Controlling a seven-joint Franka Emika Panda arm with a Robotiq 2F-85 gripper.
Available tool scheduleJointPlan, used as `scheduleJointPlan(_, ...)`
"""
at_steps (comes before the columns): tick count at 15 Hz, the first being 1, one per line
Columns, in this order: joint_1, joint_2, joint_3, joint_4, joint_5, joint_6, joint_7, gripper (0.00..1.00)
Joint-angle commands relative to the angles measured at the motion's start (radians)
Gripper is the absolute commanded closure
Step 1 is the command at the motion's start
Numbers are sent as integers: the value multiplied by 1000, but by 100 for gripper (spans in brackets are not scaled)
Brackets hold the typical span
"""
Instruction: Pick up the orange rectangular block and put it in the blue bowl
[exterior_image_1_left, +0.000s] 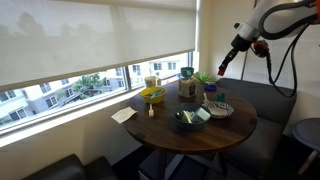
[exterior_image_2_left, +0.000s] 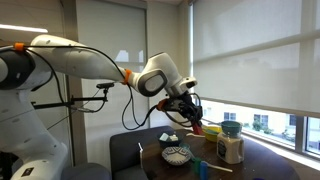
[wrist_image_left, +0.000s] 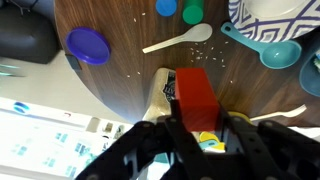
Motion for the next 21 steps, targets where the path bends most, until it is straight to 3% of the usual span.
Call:
scheduleJointPlan(1, 7, -16, -6, -12, -4, 7, -8, 67)
scheduleJointPlan(2, 8, -25, -9, -22, -5, 13, -16, 67)
scheduleJointPlan(3, 8, -29, -10, -29, -5, 18, -19, 92)
scheduleJointPlan(4, 84, -19, -25, -29, 79, 60, -105, 92)
scheduleJointPlan(9, 290, 52, -20, 13, 302, 95, -267, 92)
scheduleJointPlan(12, 394, 125, -59, 62, 511, 73, -477, 92)
scheduleJointPlan(16, 345, 250, -44, 148, 730, -21, -666, 92)
scheduleJointPlan(17, 336, 281, 22, 152, 723, -2, -599, 92)
scheduleJointPlan(18, 288, 298, -4, 177, 741, -79, -661, 92)
scheduleJointPlan(20, 246, 342, 31, 204, 734, -110, -655, 92)
scheduleJointPlan(21, 222, 350, 47, 207, 705, -109, -634, 48)
